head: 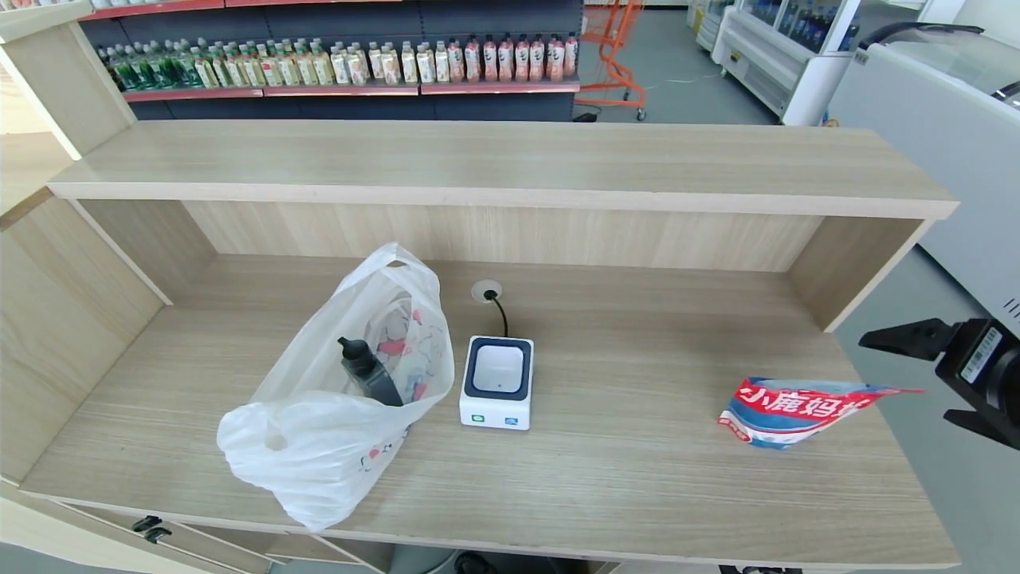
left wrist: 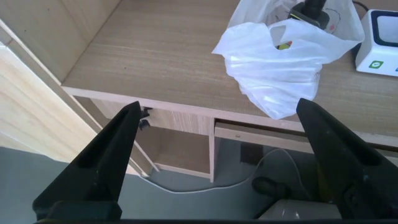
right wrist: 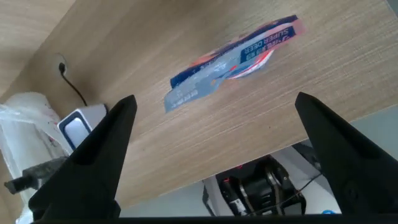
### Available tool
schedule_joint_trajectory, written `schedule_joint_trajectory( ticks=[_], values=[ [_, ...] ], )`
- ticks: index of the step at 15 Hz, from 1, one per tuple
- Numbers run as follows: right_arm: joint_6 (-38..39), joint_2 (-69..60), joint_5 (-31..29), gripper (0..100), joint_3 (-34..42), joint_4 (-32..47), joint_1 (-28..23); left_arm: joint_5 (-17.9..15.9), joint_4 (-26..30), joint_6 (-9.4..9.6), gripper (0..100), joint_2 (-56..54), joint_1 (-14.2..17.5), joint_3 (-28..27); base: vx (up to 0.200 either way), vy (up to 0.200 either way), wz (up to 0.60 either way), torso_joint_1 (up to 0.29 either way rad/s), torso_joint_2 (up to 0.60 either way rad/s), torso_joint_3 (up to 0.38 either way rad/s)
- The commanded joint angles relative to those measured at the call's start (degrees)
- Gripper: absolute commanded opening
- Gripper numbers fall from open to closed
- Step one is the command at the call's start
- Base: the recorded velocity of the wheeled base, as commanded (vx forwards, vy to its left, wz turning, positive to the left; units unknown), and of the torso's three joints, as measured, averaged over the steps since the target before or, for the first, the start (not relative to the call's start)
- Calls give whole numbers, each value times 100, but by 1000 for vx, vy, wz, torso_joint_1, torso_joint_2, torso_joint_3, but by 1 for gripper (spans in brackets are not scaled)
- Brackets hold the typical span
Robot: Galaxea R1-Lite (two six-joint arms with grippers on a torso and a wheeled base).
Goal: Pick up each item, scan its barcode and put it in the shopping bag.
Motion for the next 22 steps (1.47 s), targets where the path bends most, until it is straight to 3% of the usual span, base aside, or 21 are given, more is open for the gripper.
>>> schedule_joint_trajectory(
  ticks=[1,5,7,10,15,16,22],
  values=[
    [112,370,-13,100,-70,38,-351,3,0,2,100,-2,-4,0,0,0,0,0,0,0],
    [578,1319,-48,100,-131,-50,-570,3,0,2,100,-2,-4,0,0,0,0,0,0,0],
    [701,2004,-224,100,-122,-639,-562,3,0,2,100,-2,-4,0,0,0,0,0,0,0],
    [692,3191,-277,100,-140,-1737,-316,3,0,2,100,6,-4,0,0,0,0,0,0,0],
    [666,4008,-391,100,-219,-2080,168,3,0,2,100,-2,-4,0,0,0,0,0,0,0],
    [657,4043,-400,0,-263,-2150,194,3,0,2,100,-2,-4,0,0,0,0,0,0,0],
    [-371,4035,-514,0,-421,-2467,203,3,0,2,100,-2,-4,0,0,0,0,0,0,0]
  ],
)
